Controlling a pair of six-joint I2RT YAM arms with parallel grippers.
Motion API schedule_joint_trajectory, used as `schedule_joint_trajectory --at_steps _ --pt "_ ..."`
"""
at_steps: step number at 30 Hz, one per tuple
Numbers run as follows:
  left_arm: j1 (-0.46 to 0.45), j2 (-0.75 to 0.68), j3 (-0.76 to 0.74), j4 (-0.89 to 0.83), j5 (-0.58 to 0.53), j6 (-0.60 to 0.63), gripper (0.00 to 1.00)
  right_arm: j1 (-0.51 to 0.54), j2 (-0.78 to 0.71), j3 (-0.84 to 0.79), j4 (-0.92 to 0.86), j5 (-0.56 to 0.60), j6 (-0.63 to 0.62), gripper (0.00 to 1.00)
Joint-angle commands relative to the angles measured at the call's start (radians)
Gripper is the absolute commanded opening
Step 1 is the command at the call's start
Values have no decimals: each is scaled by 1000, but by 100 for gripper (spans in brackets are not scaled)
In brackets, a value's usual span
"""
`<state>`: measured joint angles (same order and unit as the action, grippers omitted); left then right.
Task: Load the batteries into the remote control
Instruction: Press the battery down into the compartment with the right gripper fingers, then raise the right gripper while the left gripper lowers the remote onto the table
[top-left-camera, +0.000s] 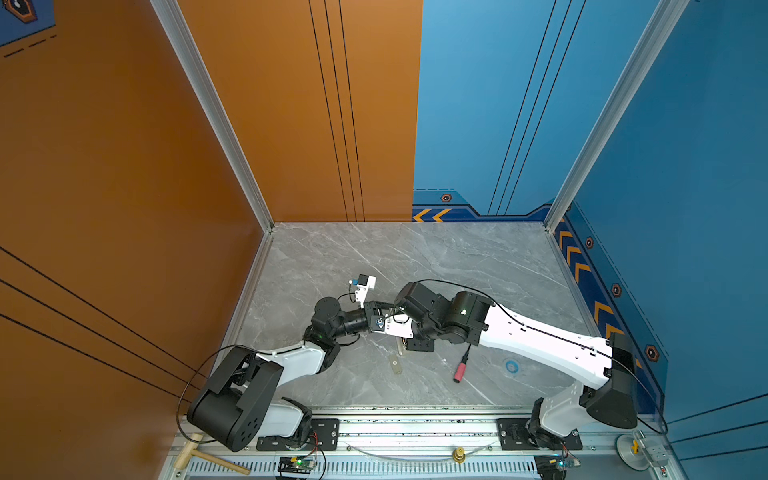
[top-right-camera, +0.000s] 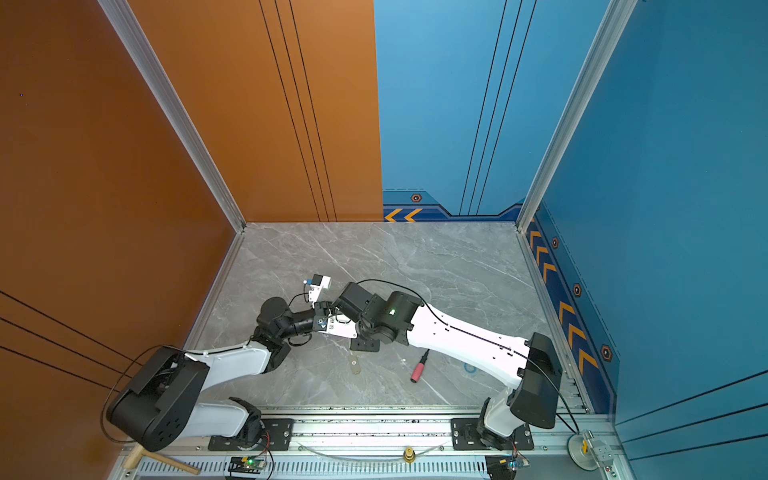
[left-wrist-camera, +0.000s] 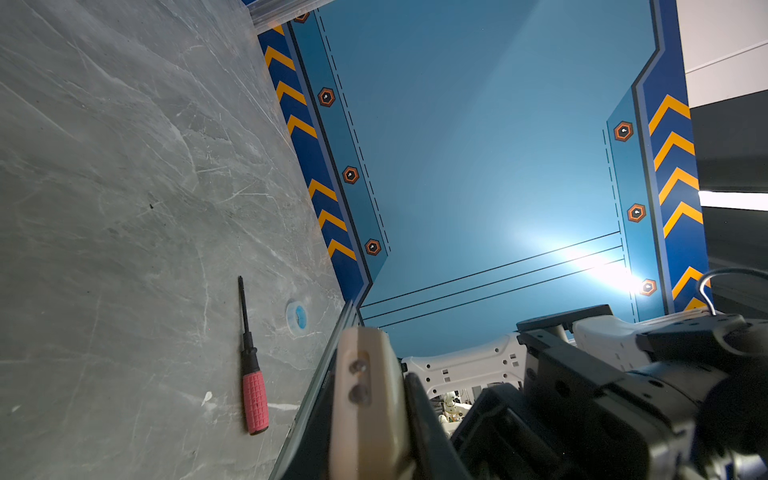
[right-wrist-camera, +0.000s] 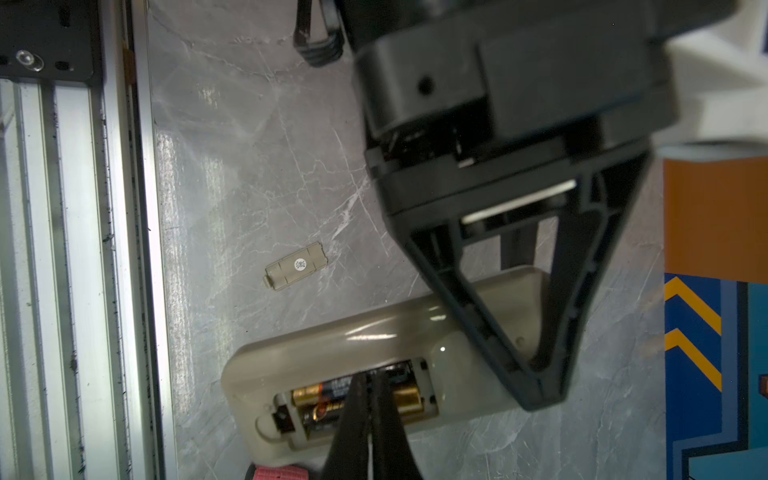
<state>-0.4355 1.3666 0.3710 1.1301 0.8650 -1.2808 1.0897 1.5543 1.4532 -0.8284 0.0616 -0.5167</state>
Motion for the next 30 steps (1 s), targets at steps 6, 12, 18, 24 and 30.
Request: schedule_joint_trajectory --at_steps 6,12,18,24,30 --pt "-1 -23 16 49 36 -11 0 4 -3 -8 22 65 27 2" --pt "9 -23 10 46 28 -9 0 29 -39 1 19 71 47 9" --pt "20 -50 7 -12 18 18 0 39 -132 6 17 50 139 23" --pt "27 -111 3 -133 1 80 0 36 -237 -25 4 109 261 35" --pt "44 -179 -7 -236 -28 122 0 19 -263 -11 -62 235 461 50"
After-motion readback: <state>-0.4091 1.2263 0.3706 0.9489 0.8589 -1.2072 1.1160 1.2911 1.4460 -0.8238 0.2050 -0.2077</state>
